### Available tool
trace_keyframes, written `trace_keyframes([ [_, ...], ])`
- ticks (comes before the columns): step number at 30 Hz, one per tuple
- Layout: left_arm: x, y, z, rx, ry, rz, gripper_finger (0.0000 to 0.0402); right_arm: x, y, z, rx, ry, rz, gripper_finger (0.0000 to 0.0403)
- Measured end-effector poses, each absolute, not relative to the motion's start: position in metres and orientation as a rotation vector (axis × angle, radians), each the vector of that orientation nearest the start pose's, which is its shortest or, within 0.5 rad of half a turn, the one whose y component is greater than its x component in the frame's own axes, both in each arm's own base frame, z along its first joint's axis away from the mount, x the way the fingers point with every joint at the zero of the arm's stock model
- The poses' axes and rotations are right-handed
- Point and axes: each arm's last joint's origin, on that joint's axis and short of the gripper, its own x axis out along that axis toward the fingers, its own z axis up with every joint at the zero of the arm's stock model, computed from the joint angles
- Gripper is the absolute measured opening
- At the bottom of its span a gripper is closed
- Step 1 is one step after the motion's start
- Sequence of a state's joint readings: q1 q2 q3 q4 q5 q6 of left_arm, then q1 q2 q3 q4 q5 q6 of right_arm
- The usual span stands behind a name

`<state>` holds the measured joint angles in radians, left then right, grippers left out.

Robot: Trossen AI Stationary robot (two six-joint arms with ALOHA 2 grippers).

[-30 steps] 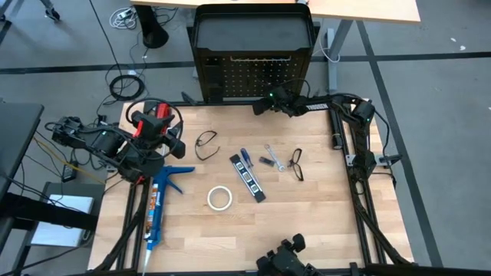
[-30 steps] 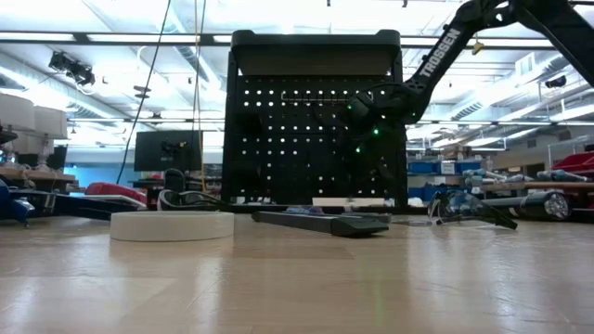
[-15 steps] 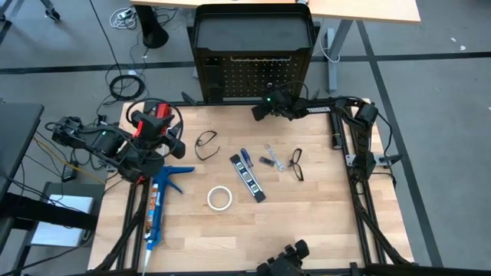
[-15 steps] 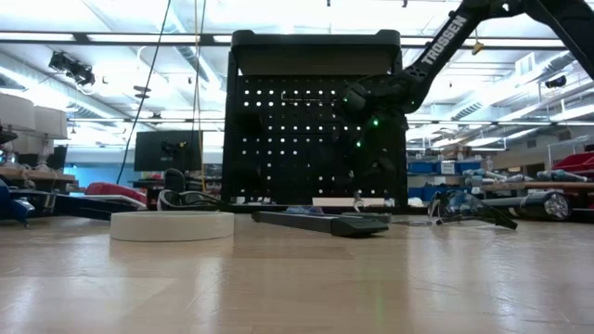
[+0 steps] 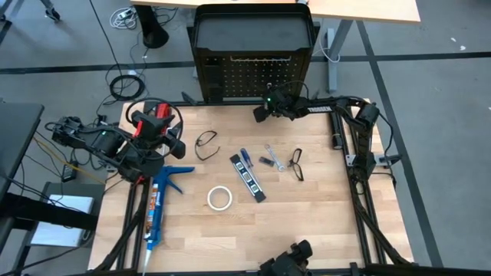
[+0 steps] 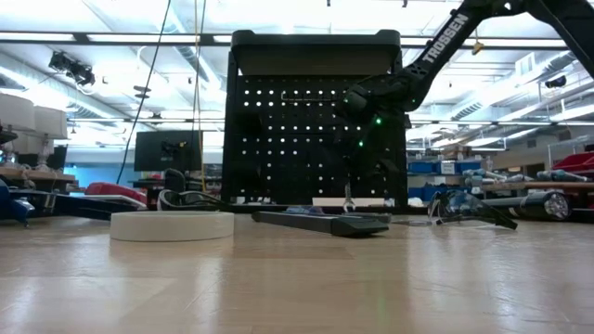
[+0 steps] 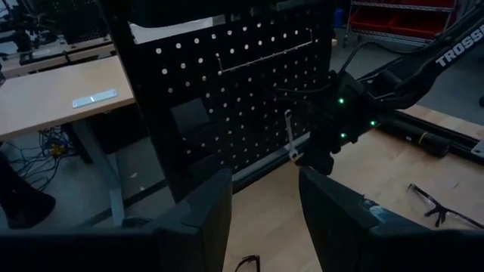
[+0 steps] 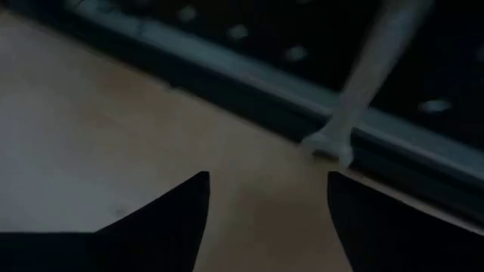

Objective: Hang tools onto peg board
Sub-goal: Unhang the wrench from the black pegboard

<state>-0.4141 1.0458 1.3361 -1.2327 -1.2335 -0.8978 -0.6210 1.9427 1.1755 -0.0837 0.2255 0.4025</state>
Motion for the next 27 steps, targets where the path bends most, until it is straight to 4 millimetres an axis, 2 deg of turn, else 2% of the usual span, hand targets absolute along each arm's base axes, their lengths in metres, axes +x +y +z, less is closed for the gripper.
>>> trace_keyframes([
  [6, 0.149, -0.036, 0.397, -0.118, 0.254, 0.943, 0.016, 0.312, -0.253, 0.155, 0.551, 0.569, -1.11, 0.0319],
  [10, 0.149, -0.036, 0.397, -0.117, 0.255, 0.943, 0.016, 0.309, -0.264, 0.152, 0.569, 0.52, -1.128, 0.033],
  [27, 0.15, -0.036, 0.397, -0.129, 0.271, 0.927, 0.016, 0.309, -0.267, 0.143, 0.549, 0.539, -1.142, 0.0247],
])
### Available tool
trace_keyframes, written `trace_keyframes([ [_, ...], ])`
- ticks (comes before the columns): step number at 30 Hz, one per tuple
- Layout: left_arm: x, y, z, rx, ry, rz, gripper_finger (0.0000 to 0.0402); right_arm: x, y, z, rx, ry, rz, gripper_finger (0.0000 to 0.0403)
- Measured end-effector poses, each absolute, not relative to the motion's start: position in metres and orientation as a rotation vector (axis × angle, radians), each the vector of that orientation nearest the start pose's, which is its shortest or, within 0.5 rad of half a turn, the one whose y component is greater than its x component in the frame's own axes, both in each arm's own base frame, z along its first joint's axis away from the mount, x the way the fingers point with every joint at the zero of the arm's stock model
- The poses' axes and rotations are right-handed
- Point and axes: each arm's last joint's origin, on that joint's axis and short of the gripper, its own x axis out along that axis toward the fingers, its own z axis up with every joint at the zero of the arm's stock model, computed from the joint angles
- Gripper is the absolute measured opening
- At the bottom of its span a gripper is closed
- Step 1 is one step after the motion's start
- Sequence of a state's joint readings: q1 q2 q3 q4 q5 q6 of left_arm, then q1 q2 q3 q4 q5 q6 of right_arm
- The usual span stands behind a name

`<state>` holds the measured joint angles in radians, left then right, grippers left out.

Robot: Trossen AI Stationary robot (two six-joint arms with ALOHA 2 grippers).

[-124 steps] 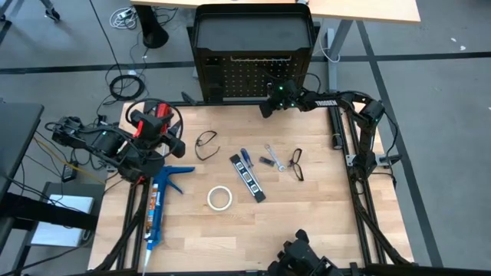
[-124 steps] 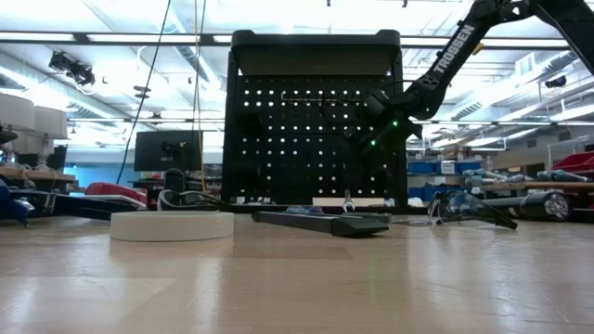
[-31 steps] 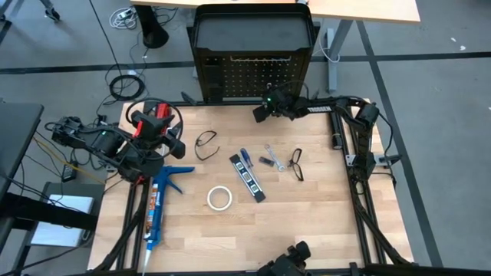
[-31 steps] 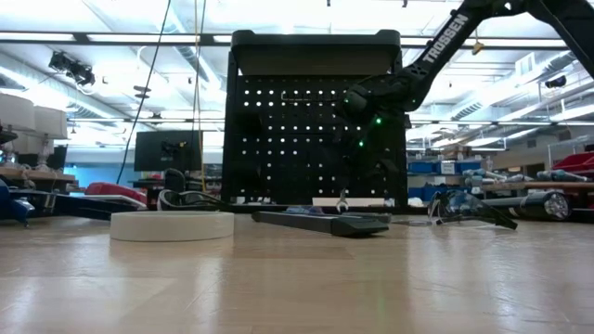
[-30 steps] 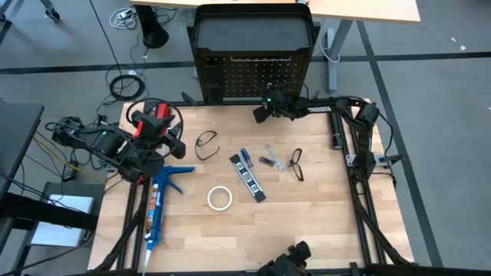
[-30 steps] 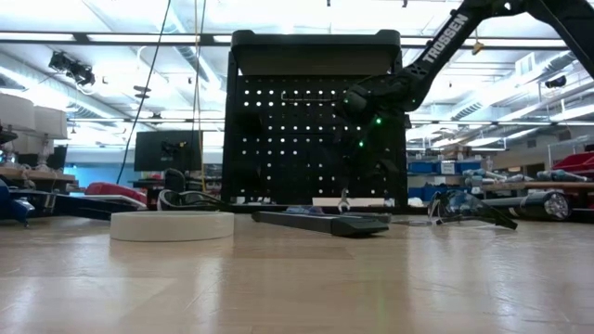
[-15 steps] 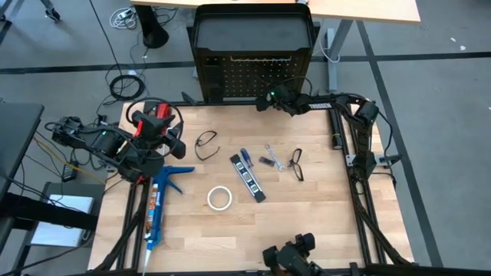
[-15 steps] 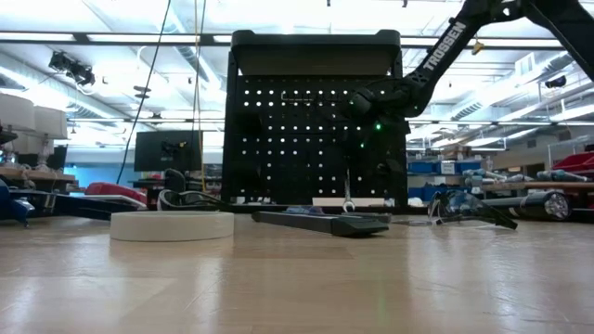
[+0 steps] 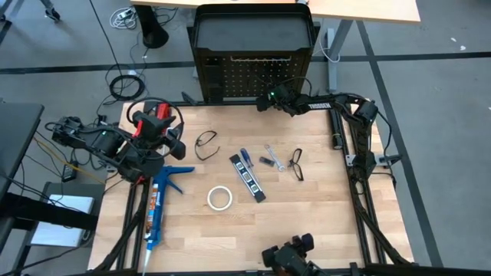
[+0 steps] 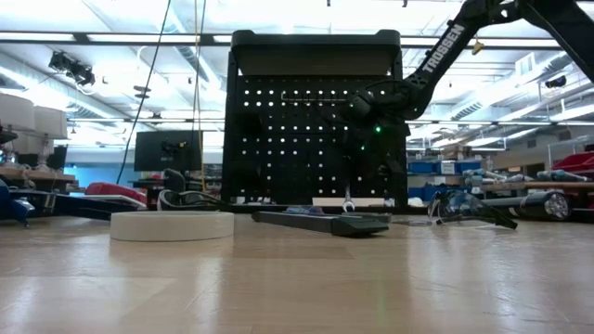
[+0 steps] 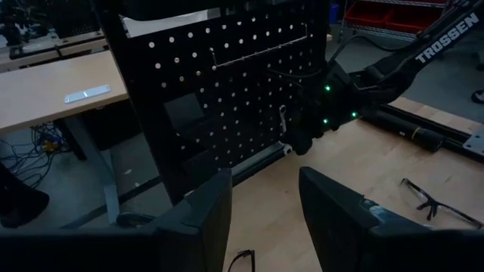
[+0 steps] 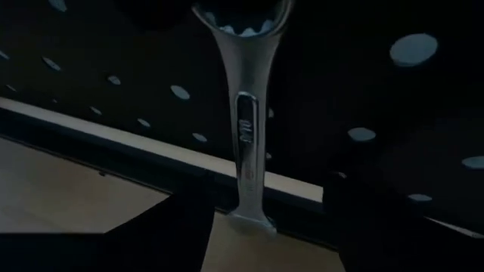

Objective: Hang tools onto peg board
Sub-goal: Unhang the wrench from the black pegboard

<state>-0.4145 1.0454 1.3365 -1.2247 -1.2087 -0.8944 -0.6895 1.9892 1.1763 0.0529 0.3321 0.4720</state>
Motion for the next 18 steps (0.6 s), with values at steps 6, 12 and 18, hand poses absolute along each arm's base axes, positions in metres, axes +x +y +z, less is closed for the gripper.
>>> trace_keyframes([
  [6, 0.1495, -0.0362, 0.397, -0.126, 0.272, 0.927, 0.016, 0.3135, -0.2634, 0.1397, 0.569, 0.55, -1.084, 0.0208],
  [12, 0.1495, -0.0362, 0.3969, -0.127, 0.272, 0.926, 0.016, 0.3136, -0.2633, 0.1397, 0.565, 0.548, -1.091, 0.0139],
  [18, 0.1495, -0.0362, 0.3969, -0.128, 0.273, 0.926, 0.016, 0.3143, -0.2623, 0.1398, 0.564, 0.548, -1.087, 0.0046],
])
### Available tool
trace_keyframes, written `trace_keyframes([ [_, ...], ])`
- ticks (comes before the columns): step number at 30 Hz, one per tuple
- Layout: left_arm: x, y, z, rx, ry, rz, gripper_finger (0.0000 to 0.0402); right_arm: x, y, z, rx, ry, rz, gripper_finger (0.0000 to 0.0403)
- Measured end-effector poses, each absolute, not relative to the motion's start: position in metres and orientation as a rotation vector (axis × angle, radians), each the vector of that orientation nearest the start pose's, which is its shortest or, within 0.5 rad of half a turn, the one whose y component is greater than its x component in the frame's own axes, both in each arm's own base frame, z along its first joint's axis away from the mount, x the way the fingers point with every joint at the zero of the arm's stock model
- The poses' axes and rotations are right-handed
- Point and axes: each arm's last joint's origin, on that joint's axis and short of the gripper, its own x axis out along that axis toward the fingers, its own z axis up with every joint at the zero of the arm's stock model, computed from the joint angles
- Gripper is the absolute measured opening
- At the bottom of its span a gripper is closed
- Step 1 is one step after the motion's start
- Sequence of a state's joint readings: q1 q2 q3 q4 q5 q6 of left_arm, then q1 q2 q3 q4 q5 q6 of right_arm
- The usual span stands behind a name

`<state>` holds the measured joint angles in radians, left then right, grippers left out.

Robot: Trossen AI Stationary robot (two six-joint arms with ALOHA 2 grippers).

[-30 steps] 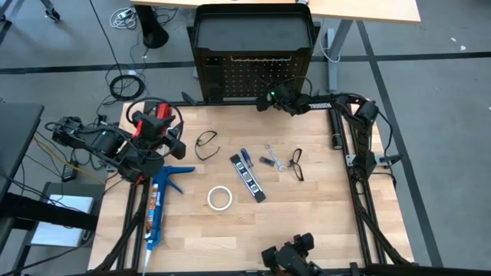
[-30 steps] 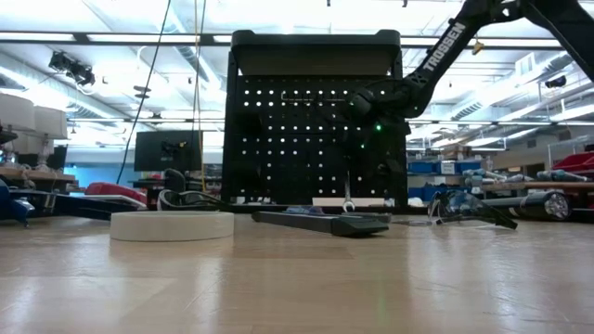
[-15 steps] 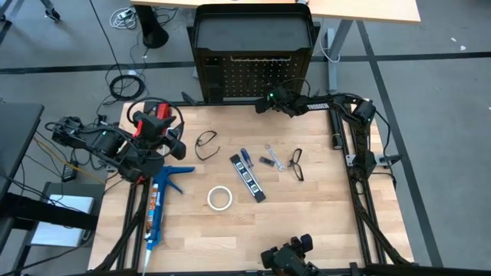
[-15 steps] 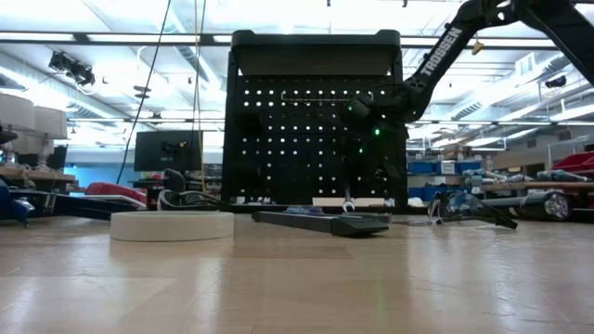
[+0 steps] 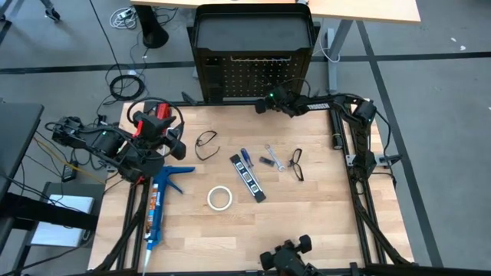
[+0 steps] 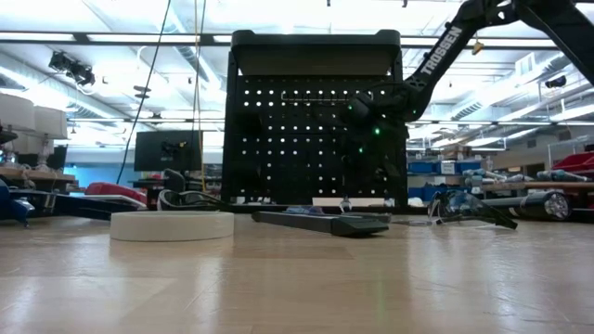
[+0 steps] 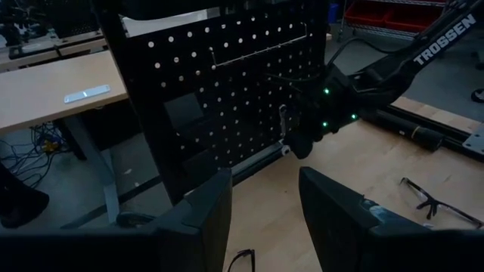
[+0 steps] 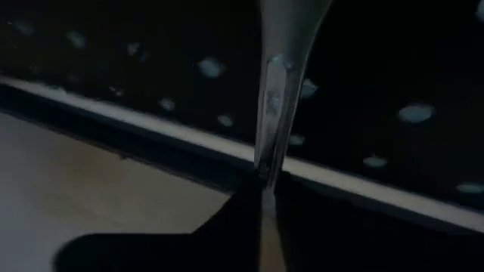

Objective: Hang tools onto peg board
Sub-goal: Unhang the wrench from the black pegboard

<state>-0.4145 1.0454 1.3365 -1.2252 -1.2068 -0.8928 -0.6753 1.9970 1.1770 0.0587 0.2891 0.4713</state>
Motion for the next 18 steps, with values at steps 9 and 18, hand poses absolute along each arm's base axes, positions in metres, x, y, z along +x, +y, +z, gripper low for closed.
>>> trace_keyframes([
  [9, 0.1495, -0.0362, 0.3969, -0.127, 0.273, 0.926, 0.016, 0.3125, -0.2592, 0.139, 0.571, 0.589, -1.075, 0.0006],
  [18, 0.1495, -0.0361, 0.397, -0.125, 0.271, 0.928, 0.016, 0.3099, -0.2575, 0.1398, 0.607, 0.651, -0.95, 0.0045],
])
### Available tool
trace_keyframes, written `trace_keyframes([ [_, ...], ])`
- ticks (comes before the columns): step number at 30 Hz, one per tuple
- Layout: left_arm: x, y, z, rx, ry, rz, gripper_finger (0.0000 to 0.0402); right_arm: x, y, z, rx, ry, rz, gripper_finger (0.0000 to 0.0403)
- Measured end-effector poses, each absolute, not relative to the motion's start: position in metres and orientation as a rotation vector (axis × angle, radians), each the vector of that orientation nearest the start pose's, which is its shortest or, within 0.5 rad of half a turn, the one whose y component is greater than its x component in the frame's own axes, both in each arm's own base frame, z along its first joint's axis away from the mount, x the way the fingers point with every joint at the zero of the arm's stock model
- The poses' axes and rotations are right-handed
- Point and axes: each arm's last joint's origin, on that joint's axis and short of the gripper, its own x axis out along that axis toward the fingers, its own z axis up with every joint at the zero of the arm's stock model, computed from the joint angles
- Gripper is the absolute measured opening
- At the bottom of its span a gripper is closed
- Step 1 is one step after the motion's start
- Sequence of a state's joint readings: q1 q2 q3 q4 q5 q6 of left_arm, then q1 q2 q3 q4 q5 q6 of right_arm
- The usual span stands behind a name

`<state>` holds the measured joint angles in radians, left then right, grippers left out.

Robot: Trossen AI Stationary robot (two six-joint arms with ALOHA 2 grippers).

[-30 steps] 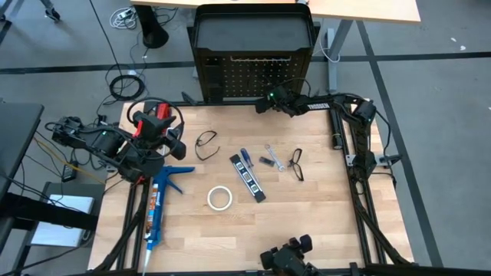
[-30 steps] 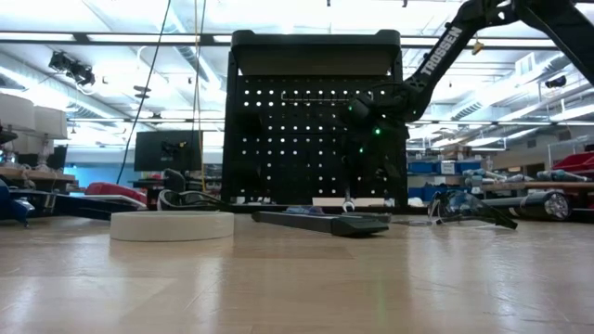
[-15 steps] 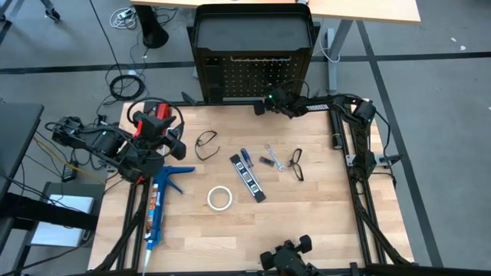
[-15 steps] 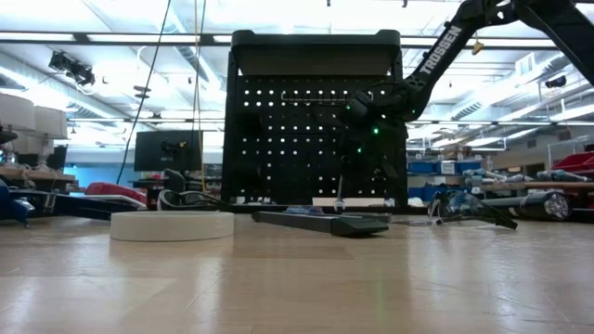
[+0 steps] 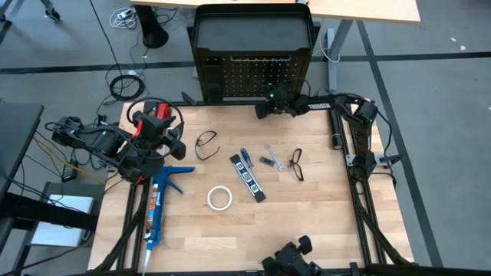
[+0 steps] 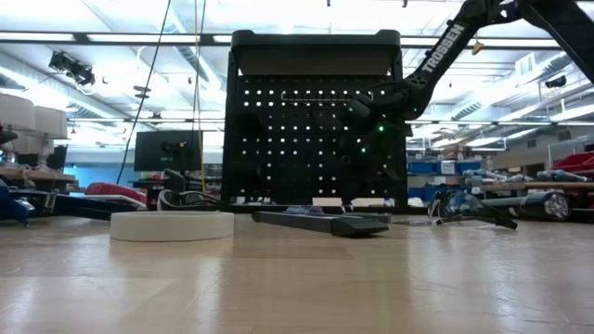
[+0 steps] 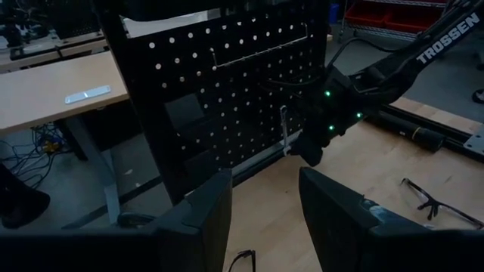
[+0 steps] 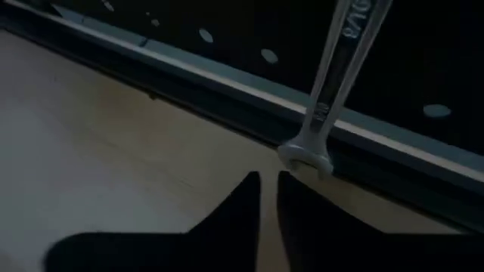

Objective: Hang tools onto peg board
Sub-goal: Unhang the wrench from the black pegboard

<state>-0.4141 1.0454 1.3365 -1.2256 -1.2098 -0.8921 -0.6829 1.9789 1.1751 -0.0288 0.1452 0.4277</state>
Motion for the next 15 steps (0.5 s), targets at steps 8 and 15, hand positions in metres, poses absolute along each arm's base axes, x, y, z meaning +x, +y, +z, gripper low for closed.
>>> trace_keyframes([
  [8, 0.149, -0.036, 0.397, -0.119, 0.267, 0.933, 0.016, 0.306, -0.261, 0.146, 0.604, 0.631, -0.961, 0.0164],
  [15, 0.149, -0.036, 0.397, -0.118, 0.266, 0.935, 0.016, 0.31, -0.261, 0.15, 0.556, 0.551, -1.09, 0.0224],
])
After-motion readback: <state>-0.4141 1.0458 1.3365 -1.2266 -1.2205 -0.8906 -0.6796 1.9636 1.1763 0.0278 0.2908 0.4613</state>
